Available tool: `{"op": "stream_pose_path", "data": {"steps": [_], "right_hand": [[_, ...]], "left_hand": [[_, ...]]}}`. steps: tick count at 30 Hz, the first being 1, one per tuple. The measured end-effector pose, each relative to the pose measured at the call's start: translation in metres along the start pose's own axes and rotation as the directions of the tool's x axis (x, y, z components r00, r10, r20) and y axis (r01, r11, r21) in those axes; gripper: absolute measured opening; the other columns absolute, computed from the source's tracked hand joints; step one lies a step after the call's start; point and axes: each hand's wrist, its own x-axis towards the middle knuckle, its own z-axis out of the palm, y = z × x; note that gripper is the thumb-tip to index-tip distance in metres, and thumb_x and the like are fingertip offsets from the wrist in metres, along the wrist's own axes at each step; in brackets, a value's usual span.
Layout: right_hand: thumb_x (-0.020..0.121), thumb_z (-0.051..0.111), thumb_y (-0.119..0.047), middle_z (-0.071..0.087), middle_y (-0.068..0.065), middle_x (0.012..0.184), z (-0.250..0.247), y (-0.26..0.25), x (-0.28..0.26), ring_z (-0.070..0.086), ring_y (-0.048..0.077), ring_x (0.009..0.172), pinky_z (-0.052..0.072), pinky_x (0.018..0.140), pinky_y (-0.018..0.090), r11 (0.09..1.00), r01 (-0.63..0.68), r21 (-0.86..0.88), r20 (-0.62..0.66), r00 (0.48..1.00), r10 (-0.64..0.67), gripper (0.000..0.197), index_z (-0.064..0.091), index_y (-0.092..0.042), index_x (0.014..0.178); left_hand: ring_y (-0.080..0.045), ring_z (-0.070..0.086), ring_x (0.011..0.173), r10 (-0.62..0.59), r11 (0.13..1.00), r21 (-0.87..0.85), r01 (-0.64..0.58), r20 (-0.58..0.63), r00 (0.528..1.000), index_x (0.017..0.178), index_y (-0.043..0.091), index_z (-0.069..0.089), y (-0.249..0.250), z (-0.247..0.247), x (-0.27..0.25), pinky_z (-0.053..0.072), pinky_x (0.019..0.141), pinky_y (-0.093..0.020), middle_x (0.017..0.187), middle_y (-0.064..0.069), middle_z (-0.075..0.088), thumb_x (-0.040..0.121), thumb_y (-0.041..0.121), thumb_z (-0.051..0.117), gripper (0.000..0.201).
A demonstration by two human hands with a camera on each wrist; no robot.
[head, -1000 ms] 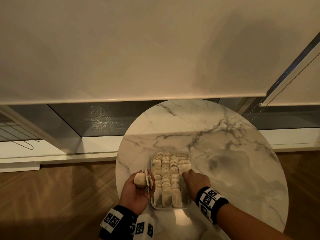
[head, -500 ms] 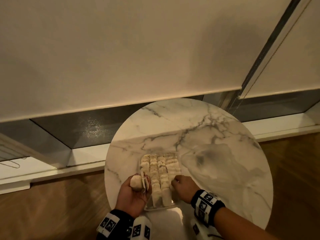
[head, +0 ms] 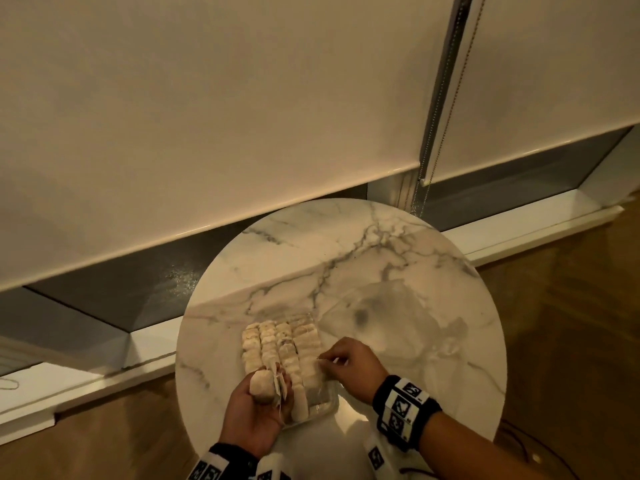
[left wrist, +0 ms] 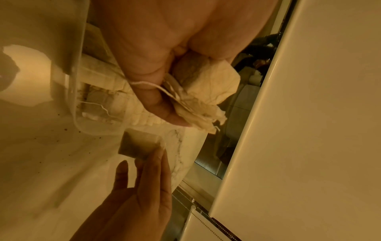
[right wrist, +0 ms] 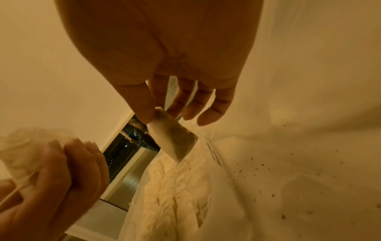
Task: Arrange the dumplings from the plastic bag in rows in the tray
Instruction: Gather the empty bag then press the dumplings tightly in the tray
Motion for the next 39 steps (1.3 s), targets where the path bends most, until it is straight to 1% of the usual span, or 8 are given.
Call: {"op": "stream_pose_path", "data": {"steps": [8,13,16,19,24,28,36,39], "right_hand": [[0.077,0.083,-0.021,0.072,-0.003,0.08,-0.021,0.003,0.001,0.066,0.005,0.074,0.057,0.076,0.026,0.992,-0.016,0.129,0.129,0.992,-0.001,0.014,0.071,-0.029,0.075],[0.077,0.082,-0.032,0.072,-0.008,0.085,-0.018,0.007,0.011,0.065,0.002,0.084,0.051,0.072,0.019,0.999,-0.022,0.043,-0.008,1.0,0.022,0.011,0.071,-0.03,0.075],[0.079,0.079,-0.018,0.074,0.007,0.076,-0.012,0.002,0.015,0.071,0.02,0.073,0.06,0.076,0.04,0.992,-0.052,0.119,0.117,0.992,0.038,0.008,0.071,-0.019,0.078],[0.081,0.077,-0.015,0.071,0.004,0.071,-0.004,0.001,0.018,0.067,0.017,0.066,0.06,0.072,0.04,0.998,-0.028,0.064,0.14,0.99,0.019,0.011,0.069,-0.021,0.076],[0.08,0.074,-0.016,0.066,-0.006,0.075,0.018,0.001,0.024,0.063,0.01,0.068,0.057,0.068,0.029,0.996,-0.009,-0.083,0.229,0.973,0.028,0.019,0.064,-0.03,0.072],[0.088,0.06,-0.009,0.064,-0.002,0.097,0.031,0.003,0.03,0.062,0.015,0.089,0.048,0.071,0.018,0.957,0.029,-0.289,0.317,0.946,0.067,0.02,0.068,-0.026,0.096],[0.084,0.06,-0.011,0.063,0.006,0.116,0.041,0.001,0.037,0.061,0.023,0.103,0.042,0.081,0.021,0.819,0.123,-0.56,0.385,0.915,0.125,0.023,0.067,-0.025,0.101],[0.085,0.058,-0.012,0.063,0.007,0.116,0.044,-0.002,0.038,0.061,0.024,0.102,0.044,0.084,0.024,0.802,0.128,-0.584,0.377,0.917,0.129,0.02,0.067,-0.022,0.1]], "left_hand": [[-0.025,0.07,0.064,0.063,0.998,-0.019,-0.064,-0.06,0.996,0.109,0.013,0.062,-0.019,0.004,0.001,0.061,0.06,-0.04,0.083,-0.01,0.07,0.078,0.019,0.057,0.033],[-0.026,0.071,0.066,0.082,0.994,-0.07,-0.088,-0.079,0.993,0.11,0.013,0.063,-0.023,0.005,-0.003,0.06,0.066,-0.041,0.085,-0.01,0.071,0.078,0.015,0.06,0.032],[-0.026,0.071,0.067,0.114,0.985,-0.122,-0.123,-0.084,0.99,0.104,0.011,0.066,-0.022,0.001,-0.007,0.06,0.065,-0.041,0.085,-0.01,0.071,0.04,0.002,0.09,0.069],[-0.028,0.07,0.065,0.13,0.97,-0.197,-0.14,-0.059,0.99,0.102,0.007,0.065,-0.02,-0.005,-0.011,0.059,0.062,-0.042,0.083,-0.014,0.071,0.007,-0.006,0.092,0.099],[-0.028,0.069,0.058,0.168,0.945,-0.255,-0.206,-0.163,0.972,0.097,0.002,0.064,-0.016,-0.023,-0.018,0.06,0.057,-0.042,0.075,-0.017,0.071,0.021,-0.005,0.091,0.081],[-0.027,0.068,0.057,0.156,0.932,-0.287,-0.222,-0.236,0.959,0.096,0.004,0.062,-0.011,-0.036,-0.025,0.06,0.061,-0.041,0.071,-0.015,0.071,0.071,0.012,0.059,0.026],[-0.029,0.065,0.071,0.115,0.937,-0.298,-0.184,-0.234,0.965,0.096,0.002,0.064,-0.006,-0.047,-0.027,0.06,0.052,-0.041,0.073,-0.019,0.071,0.051,0.002,0.077,0.048],[-0.026,0.06,0.079,0.11,0.939,-0.291,-0.183,-0.248,0.963,0.097,0.003,0.062,-0.003,-0.049,-0.024,0.06,0.055,-0.038,0.072,-0.017,0.071,0.07,0.012,0.059,0.029]]}}
